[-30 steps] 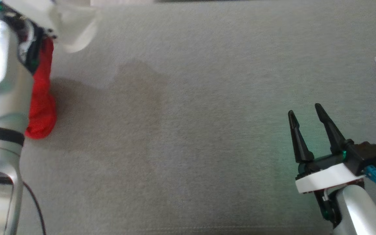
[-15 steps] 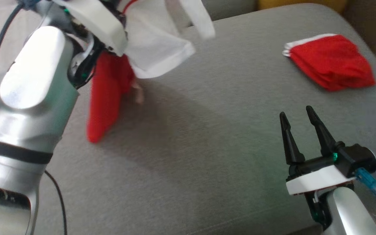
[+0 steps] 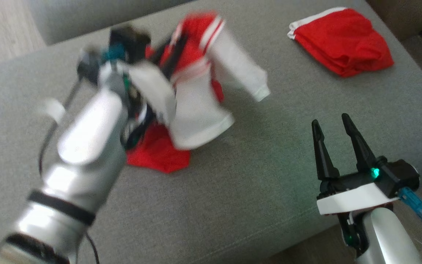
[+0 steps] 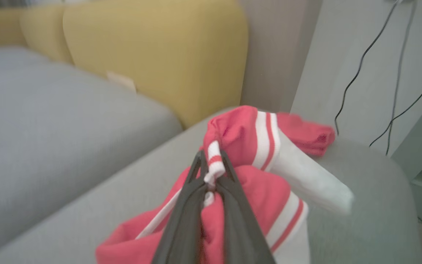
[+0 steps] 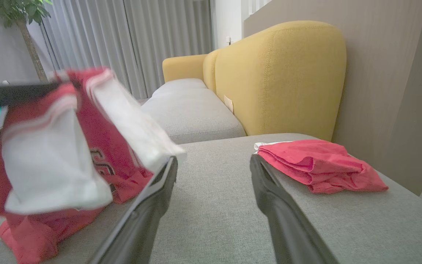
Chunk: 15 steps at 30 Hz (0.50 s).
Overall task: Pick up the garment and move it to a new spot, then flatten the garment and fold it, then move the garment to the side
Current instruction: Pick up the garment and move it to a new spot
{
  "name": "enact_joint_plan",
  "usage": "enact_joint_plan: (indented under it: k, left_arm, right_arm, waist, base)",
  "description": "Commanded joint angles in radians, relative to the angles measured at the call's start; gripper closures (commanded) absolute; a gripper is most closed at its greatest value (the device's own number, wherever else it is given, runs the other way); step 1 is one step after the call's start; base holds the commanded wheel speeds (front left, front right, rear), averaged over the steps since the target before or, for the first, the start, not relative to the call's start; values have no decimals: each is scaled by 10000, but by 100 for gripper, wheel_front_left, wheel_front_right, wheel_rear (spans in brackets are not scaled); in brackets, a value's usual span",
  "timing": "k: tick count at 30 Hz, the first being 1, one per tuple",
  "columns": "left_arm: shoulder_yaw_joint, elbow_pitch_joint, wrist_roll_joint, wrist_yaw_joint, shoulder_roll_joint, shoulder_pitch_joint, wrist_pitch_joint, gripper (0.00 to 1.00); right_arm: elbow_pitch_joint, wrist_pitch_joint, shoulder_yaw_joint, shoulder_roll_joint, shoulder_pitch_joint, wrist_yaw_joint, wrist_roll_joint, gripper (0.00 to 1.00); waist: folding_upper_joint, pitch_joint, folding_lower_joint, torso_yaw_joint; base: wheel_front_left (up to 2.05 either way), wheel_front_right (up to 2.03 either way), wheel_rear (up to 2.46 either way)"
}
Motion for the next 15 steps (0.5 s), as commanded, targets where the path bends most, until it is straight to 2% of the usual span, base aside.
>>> enact_joint_plan:
  k: [1, 6, 7, 8, 9, 12, 15]
  left_arm:
    - [259, -46, -54, 61, 178, -211, -105, 100]
    - [52, 1661, -62, 216, -153, 755, -925, 100]
    - [86, 1948, -101, 262, -241, 868, -1121, 84]
    - [97, 2176, -89, 322, -323, 943, -1302, 53]
    - [71, 2328, -33, 363, -402, 1003, -1458, 0]
    - [140, 2327, 235, 745, -577, 1209, -1747, 0]
    - [609, 1241, 589, 1326, -672, 1806, -1778, 0]
  right_arm:
    - [-368, -24, 139, 28, -340, -9, 52, 0]
    - [-386, -24, 172, 88, -481, -9, -7, 0]
    - [-378, -24, 172, 94, -502, -9, -26, 0]
    - [-363, -24, 179, 98, -512, -9, -47, 0]
    - [-344, -24, 173, 100, -506, -9, -75, 0]
    - [-221, -24, 211, 81, -377, -9, -139, 0]
    - [2, -24, 362, 7, -64, -9, -198, 0]
  waist:
    - [0, 325, 0, 34]
    - [0, 725, 0, 201]
    - [0, 732, 0, 264]
    - [0, 709, 0, 334]
    - [0, 648, 0, 421]
    - [0, 236, 0, 766]
    - [0, -423, 0, 1234]
  base:
    - [0, 0, 0]
    - [0, 0, 0]
    - [0, 0, 0]
    - [0, 0, 0]
    - [0, 0, 0]
    - [0, 0, 0]
    - [0, 0, 0]
